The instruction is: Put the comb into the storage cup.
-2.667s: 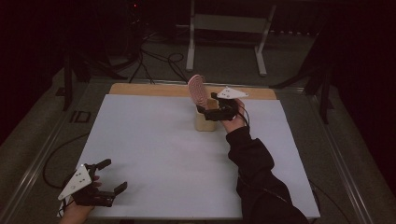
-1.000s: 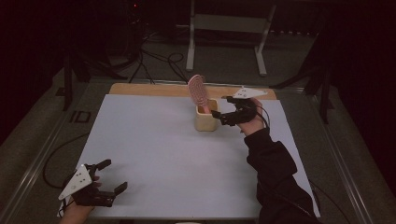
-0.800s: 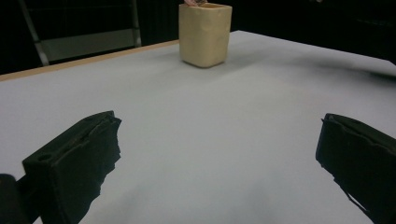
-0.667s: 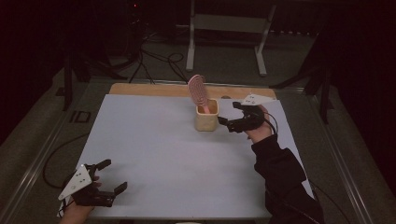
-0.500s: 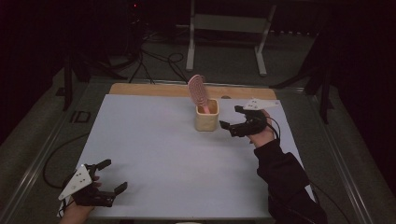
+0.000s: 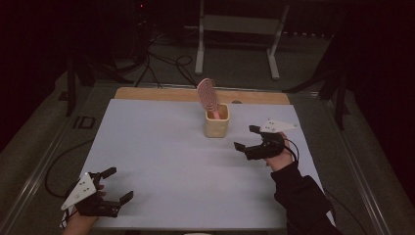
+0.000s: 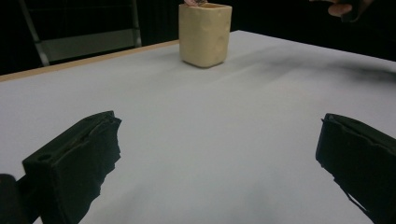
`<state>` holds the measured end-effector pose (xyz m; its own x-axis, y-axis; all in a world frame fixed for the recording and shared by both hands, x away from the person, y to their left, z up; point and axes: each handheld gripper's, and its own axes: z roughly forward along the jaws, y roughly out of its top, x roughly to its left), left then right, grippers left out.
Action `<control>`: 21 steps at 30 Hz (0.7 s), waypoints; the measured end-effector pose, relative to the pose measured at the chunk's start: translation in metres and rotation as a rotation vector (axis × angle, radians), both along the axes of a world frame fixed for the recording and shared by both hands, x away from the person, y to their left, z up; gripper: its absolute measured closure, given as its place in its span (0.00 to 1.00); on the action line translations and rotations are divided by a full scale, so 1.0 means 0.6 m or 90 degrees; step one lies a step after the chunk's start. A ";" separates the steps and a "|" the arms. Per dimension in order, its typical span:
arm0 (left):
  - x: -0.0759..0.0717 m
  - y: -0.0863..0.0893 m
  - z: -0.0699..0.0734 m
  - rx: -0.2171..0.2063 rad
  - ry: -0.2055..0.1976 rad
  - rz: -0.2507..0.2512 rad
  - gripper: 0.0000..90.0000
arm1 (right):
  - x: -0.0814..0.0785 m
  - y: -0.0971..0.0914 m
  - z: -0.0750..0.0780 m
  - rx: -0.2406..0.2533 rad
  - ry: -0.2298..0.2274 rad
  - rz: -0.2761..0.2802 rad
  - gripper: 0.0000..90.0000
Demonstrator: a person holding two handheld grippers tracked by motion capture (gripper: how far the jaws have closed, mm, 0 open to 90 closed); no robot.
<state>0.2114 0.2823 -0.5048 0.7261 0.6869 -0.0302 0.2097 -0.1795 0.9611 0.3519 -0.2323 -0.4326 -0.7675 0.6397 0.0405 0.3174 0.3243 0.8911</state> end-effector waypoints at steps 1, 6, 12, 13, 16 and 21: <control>0.000 0.000 0.000 0.000 0.000 0.000 0.00 | -0.003 -0.001 -0.003 0.001 0.002 -0.001 0.10; 0.000 0.000 0.000 -0.001 0.001 0.001 0.00 | -0.021 -0.013 -0.020 0.005 0.009 -0.003 0.10; 0.000 0.000 0.000 0.000 0.001 0.001 0.00 | -0.044 -0.029 -0.035 0.005 0.009 -0.003 0.10; 0.000 0.000 0.000 0.000 0.001 0.001 0.00 | -0.052 -0.033 -0.039 0.004 0.011 -0.002 0.10; 0.000 0.000 0.000 0.000 0.001 0.001 0.00 | -0.058 -0.039 -0.045 0.008 0.013 -0.003 0.10; 0.000 0.000 0.000 0.000 0.000 0.000 0.00 | -0.072 -0.051 -0.059 0.008 0.022 -0.006 0.10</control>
<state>0.2113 0.2822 -0.5046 0.7256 0.6874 -0.0300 0.2101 -0.1798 0.9610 0.3085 -0.2629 -0.4680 -0.7594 0.6463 0.0748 0.3508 0.3098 0.8837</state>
